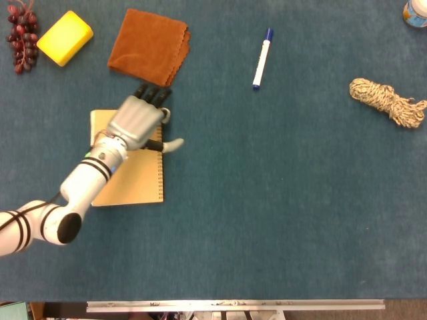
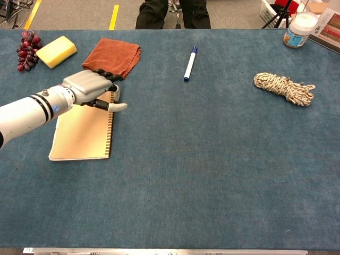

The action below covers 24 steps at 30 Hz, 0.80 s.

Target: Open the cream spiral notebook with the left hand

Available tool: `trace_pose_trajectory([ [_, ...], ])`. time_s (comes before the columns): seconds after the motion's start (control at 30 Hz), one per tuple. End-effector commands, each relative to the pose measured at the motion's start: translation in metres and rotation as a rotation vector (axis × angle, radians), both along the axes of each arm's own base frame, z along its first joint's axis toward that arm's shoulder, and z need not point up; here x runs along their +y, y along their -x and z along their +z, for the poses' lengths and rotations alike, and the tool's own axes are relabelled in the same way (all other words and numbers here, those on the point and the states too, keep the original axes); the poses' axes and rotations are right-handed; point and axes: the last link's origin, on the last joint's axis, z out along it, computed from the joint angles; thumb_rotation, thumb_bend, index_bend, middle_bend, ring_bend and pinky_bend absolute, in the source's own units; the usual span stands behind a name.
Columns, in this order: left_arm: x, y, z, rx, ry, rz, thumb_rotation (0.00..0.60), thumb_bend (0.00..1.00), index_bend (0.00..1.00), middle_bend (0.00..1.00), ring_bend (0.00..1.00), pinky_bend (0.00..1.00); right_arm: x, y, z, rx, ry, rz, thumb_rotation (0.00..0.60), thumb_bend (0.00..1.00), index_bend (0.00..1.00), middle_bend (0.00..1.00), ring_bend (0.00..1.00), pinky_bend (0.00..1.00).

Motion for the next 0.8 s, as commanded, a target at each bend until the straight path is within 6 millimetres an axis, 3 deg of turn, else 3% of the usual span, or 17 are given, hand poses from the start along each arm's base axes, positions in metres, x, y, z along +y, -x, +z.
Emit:
trace_pose_trajectory([
  [0.03,0.003,0.010,0.008,0.018,-0.020,0.023,0.000,0.17,0.33,0.00,0.00,0.00,0.000,-0.001,0.000,0.001,0.001,0.002,0.600,0.38,0.54,0.45,0.40,0.47],
  [0.4,-0.007,0.026,0.038,-0.056,-0.043,0.086,0.006,0.17,0.28,0.00,0.00,0.00,0.000,-0.005,0.000,0.002,0.001,0.008,0.600,0.38,0.54,0.45,0.40,0.47],
  [0.43,-0.010,0.027,0.042,-0.061,-0.038,0.083,0.039,0.17,0.27,0.00,0.00,0.00,0.000,-0.006,0.000,0.001,0.000,0.009,0.600,0.38,0.54,0.45,0.40,0.47],
  [0.47,-0.012,0.028,0.046,-0.059,-0.034,0.077,0.127,0.17,0.26,0.00,0.00,0.00,0.000,-0.006,0.000,0.001,0.000,0.010,0.600,0.38,0.54,0.45,0.40,0.47],
  [0.5,-0.014,0.030,0.051,-0.052,-0.034,0.065,0.287,0.17,0.25,0.00,0.00,0.00,0.000,-0.006,0.000,0.000,-0.001,0.011,0.600,0.38,0.54,0.45,0.40,0.47],
  [0.57,-0.017,0.034,0.057,-0.046,-0.039,0.045,0.508,0.17,0.24,0.00,0.00,0.00,0.000,-0.006,0.000,-0.001,-0.001,0.011,0.600,0.38,0.54,0.45,0.40,0.47],
  [0.6,-0.018,0.037,0.060,-0.044,-0.038,0.037,0.585,0.17,0.23,0.00,0.00,0.00,0.000,-0.006,-0.001,-0.002,-0.002,0.011,0.600,0.38,0.54,0.45,0.40,0.47],
  [0.8,-0.027,0.057,0.074,-0.011,-0.031,-0.032,0.600,0.17,0.23,0.00,0.00,0.00,0.001,-0.005,-0.002,-0.003,-0.009,0.010,0.600,0.38,0.54,0.45,0.40,0.47],
])
